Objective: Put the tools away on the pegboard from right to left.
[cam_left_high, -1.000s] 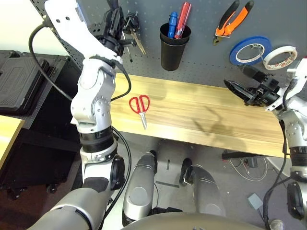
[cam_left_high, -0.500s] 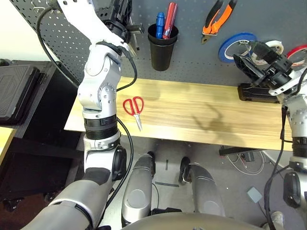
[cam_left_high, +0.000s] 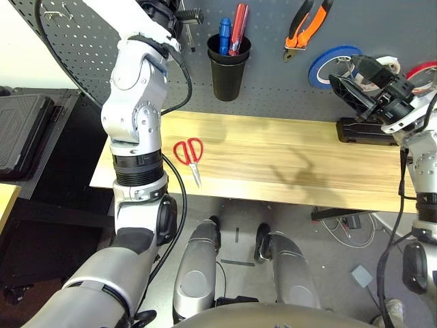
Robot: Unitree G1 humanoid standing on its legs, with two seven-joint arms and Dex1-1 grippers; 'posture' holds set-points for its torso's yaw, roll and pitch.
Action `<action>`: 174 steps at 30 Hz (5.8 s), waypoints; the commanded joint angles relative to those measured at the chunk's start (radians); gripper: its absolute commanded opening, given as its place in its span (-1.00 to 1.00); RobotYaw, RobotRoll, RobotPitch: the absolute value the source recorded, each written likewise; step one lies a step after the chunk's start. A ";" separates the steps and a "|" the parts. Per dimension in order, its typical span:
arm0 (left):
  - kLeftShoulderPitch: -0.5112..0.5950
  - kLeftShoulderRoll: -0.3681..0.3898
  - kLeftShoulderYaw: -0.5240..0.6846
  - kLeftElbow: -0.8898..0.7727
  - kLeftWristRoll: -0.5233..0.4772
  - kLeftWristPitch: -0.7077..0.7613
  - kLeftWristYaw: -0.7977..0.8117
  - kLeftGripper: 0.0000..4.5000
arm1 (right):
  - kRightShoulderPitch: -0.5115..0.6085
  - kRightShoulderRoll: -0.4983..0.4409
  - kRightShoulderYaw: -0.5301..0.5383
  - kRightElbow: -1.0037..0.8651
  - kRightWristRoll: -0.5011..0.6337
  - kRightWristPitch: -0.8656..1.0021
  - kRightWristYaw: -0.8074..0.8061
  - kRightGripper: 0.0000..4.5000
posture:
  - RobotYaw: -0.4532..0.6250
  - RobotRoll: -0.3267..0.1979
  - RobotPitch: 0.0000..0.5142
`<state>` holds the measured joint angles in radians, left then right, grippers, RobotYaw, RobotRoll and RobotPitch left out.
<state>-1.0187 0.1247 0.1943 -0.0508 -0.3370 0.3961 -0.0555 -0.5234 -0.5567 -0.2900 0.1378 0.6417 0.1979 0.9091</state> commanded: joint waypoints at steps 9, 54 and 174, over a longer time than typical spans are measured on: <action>-0.138 -0.075 -0.039 0.252 0.038 -0.186 -0.017 -0.77 | 0.009 0.025 0.031 -0.039 -0.029 -0.007 0.003 1.00 | 0.06 0.25 -0.28; 0.030 0.014 -0.086 -0.018 0.128 -0.053 -0.045 0.99 | 0.016 0.077 0.057 0.047 -0.099 -0.121 0.030 1.00 | 0.08 0.25 -0.22; 0.671 -0.069 0.107 0.040 0.198 -0.200 0.353 -0.99 | -0.075 0.238 0.436 0.588 -0.575 -0.380 0.057 1.00 | 0.32 0.25 -0.05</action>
<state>-0.3721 0.0598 0.2902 0.0363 -0.1234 0.1893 0.2946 -0.6083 -0.3139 0.1599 0.7109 0.0487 -0.1640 0.9504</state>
